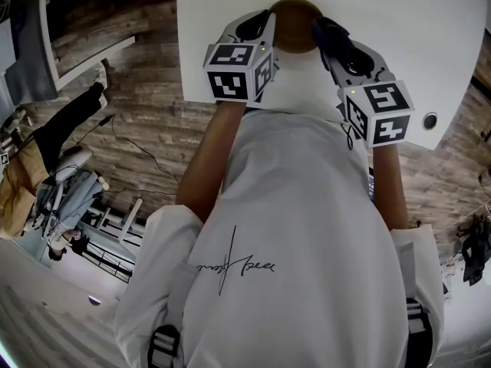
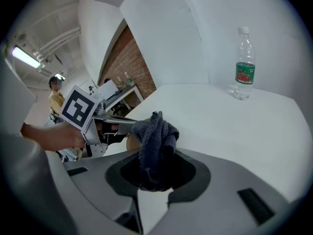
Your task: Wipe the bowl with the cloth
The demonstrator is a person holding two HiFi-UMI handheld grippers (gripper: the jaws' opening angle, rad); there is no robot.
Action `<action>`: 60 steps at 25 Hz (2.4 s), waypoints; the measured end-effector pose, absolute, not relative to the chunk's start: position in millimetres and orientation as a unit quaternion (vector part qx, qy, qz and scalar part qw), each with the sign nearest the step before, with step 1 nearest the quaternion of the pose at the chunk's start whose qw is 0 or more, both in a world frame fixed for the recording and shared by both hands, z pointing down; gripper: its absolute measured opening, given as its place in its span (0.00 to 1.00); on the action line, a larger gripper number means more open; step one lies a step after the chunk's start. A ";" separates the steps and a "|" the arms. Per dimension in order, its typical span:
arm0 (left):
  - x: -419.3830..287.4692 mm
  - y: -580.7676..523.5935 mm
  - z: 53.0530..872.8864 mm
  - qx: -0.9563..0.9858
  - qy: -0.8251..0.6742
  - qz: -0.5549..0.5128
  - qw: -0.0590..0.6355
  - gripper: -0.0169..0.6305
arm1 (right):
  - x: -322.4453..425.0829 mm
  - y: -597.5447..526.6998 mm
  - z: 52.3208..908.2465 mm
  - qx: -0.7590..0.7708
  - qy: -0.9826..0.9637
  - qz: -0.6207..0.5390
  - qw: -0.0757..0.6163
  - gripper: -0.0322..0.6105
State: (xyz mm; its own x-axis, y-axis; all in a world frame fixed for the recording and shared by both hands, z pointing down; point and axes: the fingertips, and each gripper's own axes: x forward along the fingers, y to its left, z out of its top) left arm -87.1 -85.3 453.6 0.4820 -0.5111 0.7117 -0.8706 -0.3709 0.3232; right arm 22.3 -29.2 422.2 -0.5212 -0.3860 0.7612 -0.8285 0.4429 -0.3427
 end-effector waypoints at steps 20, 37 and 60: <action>-86.2 -82.2 452.0 0.790 -0.431 0.269 0.343 0.05 | 27.2 -36.2 425.1 0.383 -0.796 0.355 0.308 0.19; -85.3 -82.7 454.7 0.789 -0.432 0.273 0.341 0.05 | 30.8 -48.9 431.1 0.376 -0.801 0.344 0.314 0.19; -84.8 -84.1 454.4 0.788 -0.432 0.272 0.345 0.05 | 25.8 -68.5 429.9 0.343 -0.821 0.302 0.341 0.19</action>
State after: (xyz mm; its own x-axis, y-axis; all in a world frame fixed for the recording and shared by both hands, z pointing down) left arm -84.8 -84.1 454.4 0.4784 -0.4924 0.7271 -0.8683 -0.3889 0.3079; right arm 25.8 -68.5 429.9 -0.5320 -0.3567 0.7680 -0.7692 0.5827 -0.2621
